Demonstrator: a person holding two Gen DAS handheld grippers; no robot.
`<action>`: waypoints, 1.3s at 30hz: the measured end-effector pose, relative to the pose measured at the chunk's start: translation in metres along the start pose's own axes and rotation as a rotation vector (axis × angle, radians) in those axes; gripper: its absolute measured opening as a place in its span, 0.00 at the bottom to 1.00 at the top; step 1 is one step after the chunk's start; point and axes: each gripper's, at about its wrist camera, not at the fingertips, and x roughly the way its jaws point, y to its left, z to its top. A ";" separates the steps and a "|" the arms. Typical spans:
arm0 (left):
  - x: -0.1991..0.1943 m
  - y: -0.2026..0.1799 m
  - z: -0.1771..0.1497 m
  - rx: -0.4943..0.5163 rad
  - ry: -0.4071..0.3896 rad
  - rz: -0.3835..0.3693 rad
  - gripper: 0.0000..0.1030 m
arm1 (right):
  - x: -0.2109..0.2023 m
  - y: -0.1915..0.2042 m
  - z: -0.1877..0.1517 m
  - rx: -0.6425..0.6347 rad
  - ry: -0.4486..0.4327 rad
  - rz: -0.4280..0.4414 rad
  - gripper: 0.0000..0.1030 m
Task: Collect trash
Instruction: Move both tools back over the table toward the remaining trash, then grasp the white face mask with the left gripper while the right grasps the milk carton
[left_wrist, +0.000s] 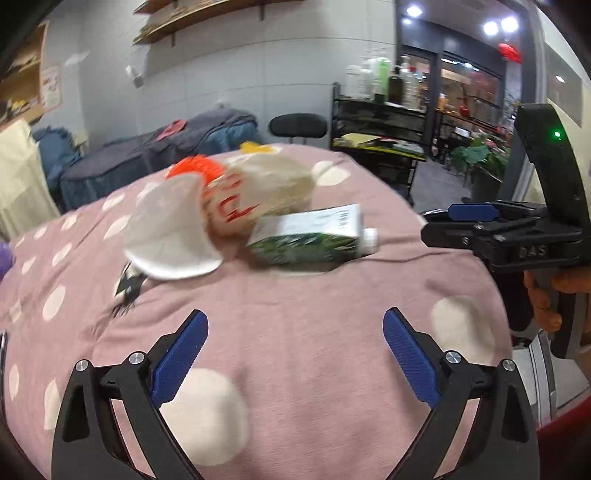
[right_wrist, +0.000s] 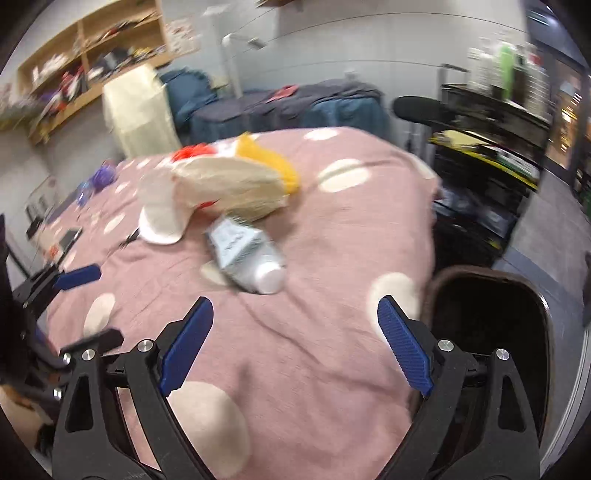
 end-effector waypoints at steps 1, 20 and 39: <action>0.001 0.009 -0.001 -0.014 0.008 0.010 0.91 | 0.006 0.006 0.003 -0.031 0.017 0.015 0.87; 0.051 0.129 0.028 -0.268 0.082 0.071 0.72 | 0.133 0.073 0.060 -0.528 0.355 -0.057 0.60; 0.078 0.138 0.041 -0.443 0.105 -0.030 0.04 | 0.106 0.074 0.054 -0.482 0.236 -0.081 0.52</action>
